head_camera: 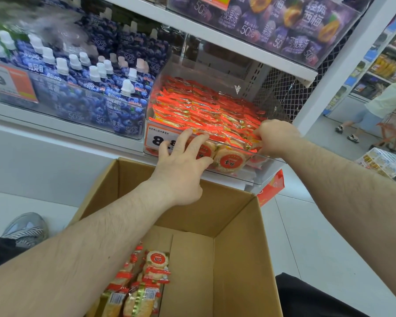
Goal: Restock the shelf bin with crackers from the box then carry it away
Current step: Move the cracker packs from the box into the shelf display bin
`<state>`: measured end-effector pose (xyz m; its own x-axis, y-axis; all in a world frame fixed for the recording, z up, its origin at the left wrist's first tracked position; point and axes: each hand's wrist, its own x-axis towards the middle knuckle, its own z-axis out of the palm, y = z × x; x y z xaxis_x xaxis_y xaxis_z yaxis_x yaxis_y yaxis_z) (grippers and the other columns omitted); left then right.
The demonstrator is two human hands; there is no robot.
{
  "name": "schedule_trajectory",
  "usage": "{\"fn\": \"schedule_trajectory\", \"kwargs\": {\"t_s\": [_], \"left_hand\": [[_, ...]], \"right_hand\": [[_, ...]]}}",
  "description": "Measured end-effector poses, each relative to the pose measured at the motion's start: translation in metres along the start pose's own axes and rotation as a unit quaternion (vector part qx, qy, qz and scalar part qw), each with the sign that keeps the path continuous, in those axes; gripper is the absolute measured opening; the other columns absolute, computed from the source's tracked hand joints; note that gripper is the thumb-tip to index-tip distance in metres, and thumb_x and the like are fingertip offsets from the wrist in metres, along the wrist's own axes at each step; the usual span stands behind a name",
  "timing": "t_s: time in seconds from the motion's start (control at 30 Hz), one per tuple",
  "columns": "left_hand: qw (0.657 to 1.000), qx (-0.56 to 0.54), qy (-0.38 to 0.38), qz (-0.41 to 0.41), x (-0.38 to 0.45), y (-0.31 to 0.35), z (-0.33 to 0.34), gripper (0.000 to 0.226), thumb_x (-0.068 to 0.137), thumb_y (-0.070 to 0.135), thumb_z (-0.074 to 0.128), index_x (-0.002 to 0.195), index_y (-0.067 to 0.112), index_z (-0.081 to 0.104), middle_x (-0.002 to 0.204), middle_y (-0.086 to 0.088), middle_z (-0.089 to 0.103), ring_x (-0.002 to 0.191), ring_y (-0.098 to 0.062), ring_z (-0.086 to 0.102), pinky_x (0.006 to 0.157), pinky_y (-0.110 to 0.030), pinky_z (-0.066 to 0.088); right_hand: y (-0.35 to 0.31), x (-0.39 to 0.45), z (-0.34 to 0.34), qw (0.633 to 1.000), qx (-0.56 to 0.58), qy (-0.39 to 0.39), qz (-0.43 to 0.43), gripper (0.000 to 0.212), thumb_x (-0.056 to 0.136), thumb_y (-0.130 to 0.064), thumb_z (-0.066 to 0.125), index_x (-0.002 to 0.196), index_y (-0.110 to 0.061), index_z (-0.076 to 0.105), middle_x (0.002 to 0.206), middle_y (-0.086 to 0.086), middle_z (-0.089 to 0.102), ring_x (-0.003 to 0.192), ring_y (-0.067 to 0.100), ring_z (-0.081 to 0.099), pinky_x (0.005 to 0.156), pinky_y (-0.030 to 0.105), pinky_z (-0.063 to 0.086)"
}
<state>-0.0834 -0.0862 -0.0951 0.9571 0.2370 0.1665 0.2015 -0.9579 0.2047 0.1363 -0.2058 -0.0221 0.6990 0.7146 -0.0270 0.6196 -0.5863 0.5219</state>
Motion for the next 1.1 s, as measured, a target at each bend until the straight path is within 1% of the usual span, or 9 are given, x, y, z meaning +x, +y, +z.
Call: {"fn": "schedule_trajectory", "kwargs": {"t_s": [0.17, 0.4, 0.67, 0.73, 0.8, 0.87, 0.9, 1.0, 1.1], "left_hand": [[1.000, 0.002, -0.001, 0.000, 0.000, 0.000, 0.002, 0.062, 0.080, 0.024, 0.061, 0.138, 0.035, 0.043, 0.159, 0.008, -0.012, 0.144, -0.028, -0.021, 0.113, -0.063, 0.006], [1.000, -0.001, 0.008, 0.002, 0.002, 0.002, 0.006, 0.058, 0.080, 0.025, 0.062, 0.135, 0.035, 0.047, 0.159, 0.006, -0.013, 0.144, -0.030, -0.022, 0.113, -0.063, 0.008], [0.994, -0.083, 0.055, 0.047, -0.010, 0.006, 0.017, 0.060, 0.083, 0.023, 0.059, 0.139, 0.034, 0.043, 0.157, 0.001, 0.003, 0.145, -0.023, -0.011, 0.114, -0.052, 0.006], [0.993, -0.097, 0.044, 0.053, -0.017, 0.004, 0.025, 0.058, 0.084, 0.024, 0.058, 0.139, 0.035, 0.043, 0.153, 0.001, 0.011, 0.142, -0.021, 0.000, 0.114, -0.047, 0.008], [0.993, -0.111, 0.003, 0.042, -0.022, -0.004, 0.032, 0.055, 0.086, 0.026, 0.057, 0.138, 0.036, 0.042, 0.149, 0.003, 0.019, 0.138, -0.019, 0.008, 0.112, -0.044, 0.012], [0.991, -0.122, -0.049, 0.019, -0.026, -0.015, 0.040, 0.055, 0.088, 0.027, 0.055, 0.140, 0.037, 0.039, 0.144, 0.006, 0.030, 0.135, -0.018, 0.015, 0.110, -0.041, 0.016], [0.990, -0.122, -0.075, 0.005, -0.028, -0.020, 0.044, 0.055, 0.088, 0.027, 0.054, 0.141, 0.037, 0.039, 0.143, 0.006, 0.035, 0.134, -0.018, 0.018, 0.108, -0.041, 0.018], [0.983, -0.112, -0.143, -0.040, -0.037, -0.038, 0.057, 0.056, 0.087, 0.029, 0.054, 0.141, 0.036, 0.039, 0.144, 0.005, 0.041, 0.134, -0.021, 0.025, 0.107, -0.045, 0.024], [0.971, -0.116, -0.191, -0.083, -0.049, -0.056, 0.068, 0.054, 0.088, 0.029, 0.055, 0.139, 0.037, 0.041, 0.143, 0.004, 0.043, 0.133, -0.023, 0.029, 0.107, -0.046, 0.026]], "right_hand": [[0.002, 0.001, 0.015, 0.994, 0.097, 0.037, 0.035, 0.044, 0.077, -0.035, 0.073, 0.108, -0.012, 0.052, 0.101, 0.012, 0.053, 0.088, 0.032, 0.059, 0.075, 0.037, 0.049], [-0.003, 0.002, 0.008, 0.991, 0.125, 0.017, 0.041, 0.009, 0.077, -0.016, 0.063, 0.076, -0.014, 0.054, 0.082, 0.007, 0.059, 0.073, 0.024, 0.055, 0.061, 0.031, 0.045], [0.000, -0.008, 0.003, 0.983, 0.171, -0.037, 0.057, 0.013, 0.084, -0.014, 0.060, 0.071, -0.013, 0.057, 0.076, 0.007, 0.061, 0.063, 0.018, 0.051, 0.051, 0.027, 0.038], [-0.010, -0.020, 0.007, 0.972, 0.208, 0.045, 0.103, 0.008, 0.082, -0.008, 0.056, 0.085, -0.009, 0.063, 0.099, 0.011, 0.063, 0.078, 0.026, 0.057, 0.064, 0.031, 0.047], [-0.032, -0.037, 0.017, 0.917, 0.273, 0.259, 0.134, 0.025, 0.079, -0.002, 0.053, 0.100, -0.004, 0.065, 0.110, 0.015, 0.057, 0.092, 0.033, 0.056, 0.077, 0.038, 0.047], [-0.068, -0.054, 0.025, 0.828, 0.323, 0.456, 0.047, 0.020, 0.077, -0.002, 0.053, 0.090, -0.001, 0.067, 0.095, 0.017, 0.058, 0.082, 0.032, 0.057, 0.067, 0.039, 0.047], [-0.091, -0.062, 0.032, 0.802, 0.345, 0.487, -0.012, 0.015, 0.076, -0.003, 0.053, 0.083, 0.000, 0.066, 0.087, 0.016, 0.058, 0.076, 0.031, 0.056, 0.060, 0.038, 0.046], [-0.161, -0.072, 0.075, 0.808, 0.422, 0.402, -0.085, 0.011, 0.075, -0.006, 0.055, 0.078, -0.004, 0.065, 0.078, 0.010, 0.058, 0.069, 0.026, 0.056, 0.057, 0.030, 0.045], [-0.221, -0.077, 0.133, 0.868, 0.482, 0.117, -0.027, 0.011, 0.079, -0.009, 0.056, 0.085, -0.010, 0.065, 0.086, 0.005, 0.064, 0.080, 0.026, 0.062, 0.066, 0.032, 0.051]]}}
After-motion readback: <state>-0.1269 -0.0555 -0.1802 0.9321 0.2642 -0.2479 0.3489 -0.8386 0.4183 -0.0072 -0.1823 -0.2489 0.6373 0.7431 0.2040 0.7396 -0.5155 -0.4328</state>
